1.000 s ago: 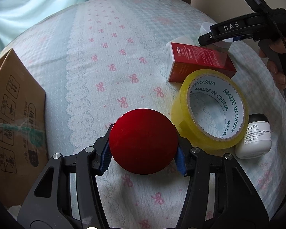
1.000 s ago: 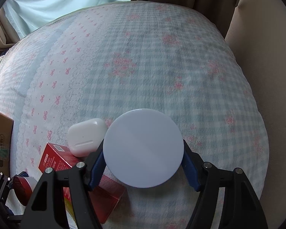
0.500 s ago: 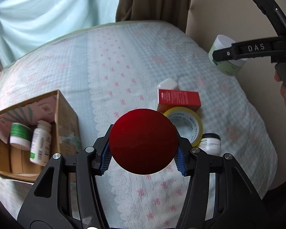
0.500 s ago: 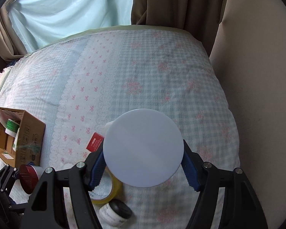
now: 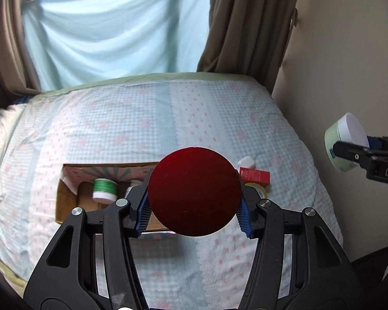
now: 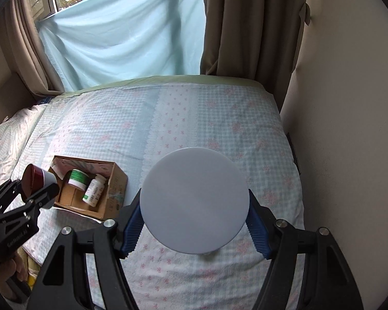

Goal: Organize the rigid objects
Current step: 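Carry both jars into the cardboard box and open both tools, then withdraw both tools from the box toward the tape and small jar, then grasp the small black-and-white jar with the right tool while the left tool grasps the yellow tape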

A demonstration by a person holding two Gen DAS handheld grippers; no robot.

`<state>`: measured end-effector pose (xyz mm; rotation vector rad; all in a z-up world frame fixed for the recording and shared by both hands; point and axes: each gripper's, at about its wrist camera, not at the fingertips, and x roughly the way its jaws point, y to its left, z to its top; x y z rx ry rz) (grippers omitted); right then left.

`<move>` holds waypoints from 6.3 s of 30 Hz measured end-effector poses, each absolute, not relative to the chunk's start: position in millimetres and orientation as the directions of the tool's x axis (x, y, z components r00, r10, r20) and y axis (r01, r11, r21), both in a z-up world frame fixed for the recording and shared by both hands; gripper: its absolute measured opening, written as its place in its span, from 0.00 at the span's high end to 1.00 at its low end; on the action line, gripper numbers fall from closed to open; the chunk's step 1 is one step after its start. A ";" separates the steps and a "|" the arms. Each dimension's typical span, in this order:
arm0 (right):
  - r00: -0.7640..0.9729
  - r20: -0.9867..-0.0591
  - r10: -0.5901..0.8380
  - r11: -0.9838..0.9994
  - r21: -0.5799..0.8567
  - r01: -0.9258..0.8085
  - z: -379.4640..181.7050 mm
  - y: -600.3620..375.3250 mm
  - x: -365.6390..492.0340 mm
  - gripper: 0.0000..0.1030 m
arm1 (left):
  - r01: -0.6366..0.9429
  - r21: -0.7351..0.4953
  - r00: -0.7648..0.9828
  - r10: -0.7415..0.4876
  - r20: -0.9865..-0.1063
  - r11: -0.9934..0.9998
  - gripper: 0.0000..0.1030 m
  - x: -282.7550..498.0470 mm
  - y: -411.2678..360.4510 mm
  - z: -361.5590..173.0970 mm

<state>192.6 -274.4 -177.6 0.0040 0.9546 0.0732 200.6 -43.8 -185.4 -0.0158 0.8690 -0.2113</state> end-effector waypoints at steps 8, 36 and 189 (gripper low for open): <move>0.569 -0.813 0.125 0.991 0.075 -0.112 -166.7 -189.7 178.7 0.35 | 0.096 -0.149 0.616 -0.176 -0.767 0.984 0.51 200.4 58.6 -169.9; 0.278 -0.953 0.119 0.991 0.132 0.028 -306.6 17.3 265.7 0.36 | 0.171 -0.182 0.314 -0.229 -0.922 0.968 0.51 299.2 227.8 -319.9; 0.312 -0.923 0.225 0.766 -0.030 -0.642 -505.7 -313.0 212.1 0.53 | 0.973 0.035 0.101 -0.286 -0.953 0.228 0.06 279.2 -283.8 -516.5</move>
